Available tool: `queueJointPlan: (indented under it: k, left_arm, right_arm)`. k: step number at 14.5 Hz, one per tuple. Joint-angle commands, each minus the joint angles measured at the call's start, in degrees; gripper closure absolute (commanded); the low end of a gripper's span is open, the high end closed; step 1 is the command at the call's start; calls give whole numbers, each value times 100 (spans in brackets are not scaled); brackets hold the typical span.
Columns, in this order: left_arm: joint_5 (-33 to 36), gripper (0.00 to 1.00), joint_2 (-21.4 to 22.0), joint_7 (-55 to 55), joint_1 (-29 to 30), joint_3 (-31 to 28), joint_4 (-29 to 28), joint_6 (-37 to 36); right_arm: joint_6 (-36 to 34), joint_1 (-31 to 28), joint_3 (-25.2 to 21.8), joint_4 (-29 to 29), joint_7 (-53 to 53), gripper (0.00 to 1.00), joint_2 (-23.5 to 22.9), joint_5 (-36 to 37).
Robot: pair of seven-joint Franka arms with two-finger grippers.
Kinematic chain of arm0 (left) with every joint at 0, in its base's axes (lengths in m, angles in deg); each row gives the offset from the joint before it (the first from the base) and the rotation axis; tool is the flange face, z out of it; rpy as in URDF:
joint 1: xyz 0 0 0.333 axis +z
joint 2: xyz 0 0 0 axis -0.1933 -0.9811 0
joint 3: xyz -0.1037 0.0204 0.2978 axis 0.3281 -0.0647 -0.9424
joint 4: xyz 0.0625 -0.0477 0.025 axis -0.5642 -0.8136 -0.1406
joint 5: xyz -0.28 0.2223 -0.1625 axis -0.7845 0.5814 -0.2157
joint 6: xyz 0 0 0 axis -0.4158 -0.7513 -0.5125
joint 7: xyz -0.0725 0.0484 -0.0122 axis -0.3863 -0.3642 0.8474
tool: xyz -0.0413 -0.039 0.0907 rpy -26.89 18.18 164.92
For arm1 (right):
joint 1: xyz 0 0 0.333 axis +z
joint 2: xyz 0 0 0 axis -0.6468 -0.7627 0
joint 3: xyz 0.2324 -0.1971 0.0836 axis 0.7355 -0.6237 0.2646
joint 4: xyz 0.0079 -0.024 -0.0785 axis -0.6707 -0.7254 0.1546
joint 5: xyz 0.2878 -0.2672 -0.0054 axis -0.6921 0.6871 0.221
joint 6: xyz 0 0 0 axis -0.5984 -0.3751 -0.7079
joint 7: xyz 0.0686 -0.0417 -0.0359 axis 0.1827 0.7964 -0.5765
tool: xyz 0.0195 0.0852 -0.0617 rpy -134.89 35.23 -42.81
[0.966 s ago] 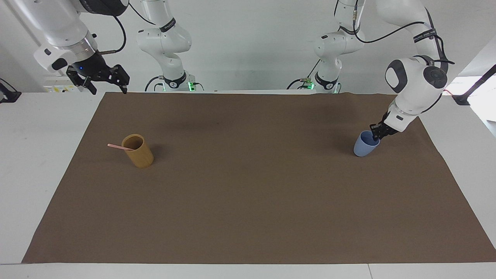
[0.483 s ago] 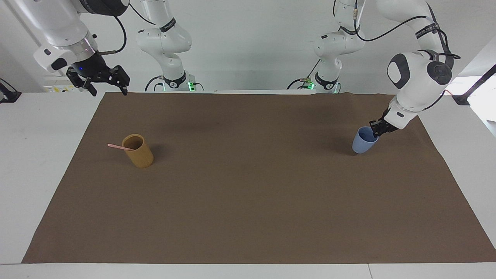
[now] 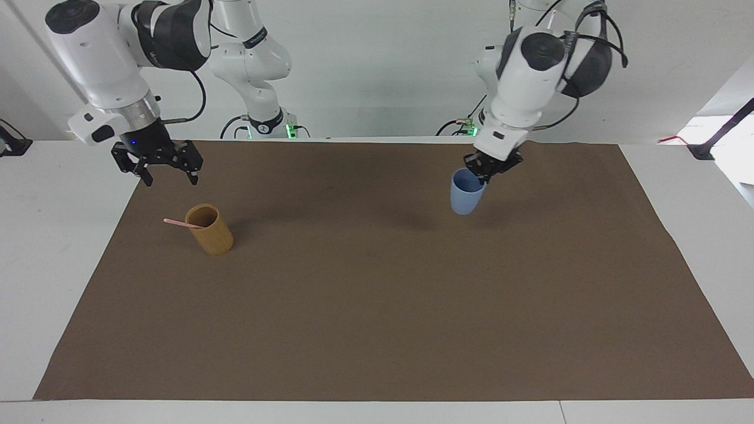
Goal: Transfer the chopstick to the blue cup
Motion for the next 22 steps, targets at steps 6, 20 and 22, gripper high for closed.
queueJointPlan:
  k: [6, 20, 22]
  left_arm:
    - [-440, 100, -1082, -1292, -1140, -135, -68, 1374]
    - [-441, 1, -1277, -1425, -1325, -152, -218, 1683]
    - [-441, 0, -1120, -1355, -1256, -161, -174, 1622]
  right_arm:
    - [950, -284, 37, -783, 829, 9, -81, -147]
    - [1593, -513, 37, -714, 389, 37, -476, -596]
    - [1602, -513, 46, -714, 381, 42, -503, -596]
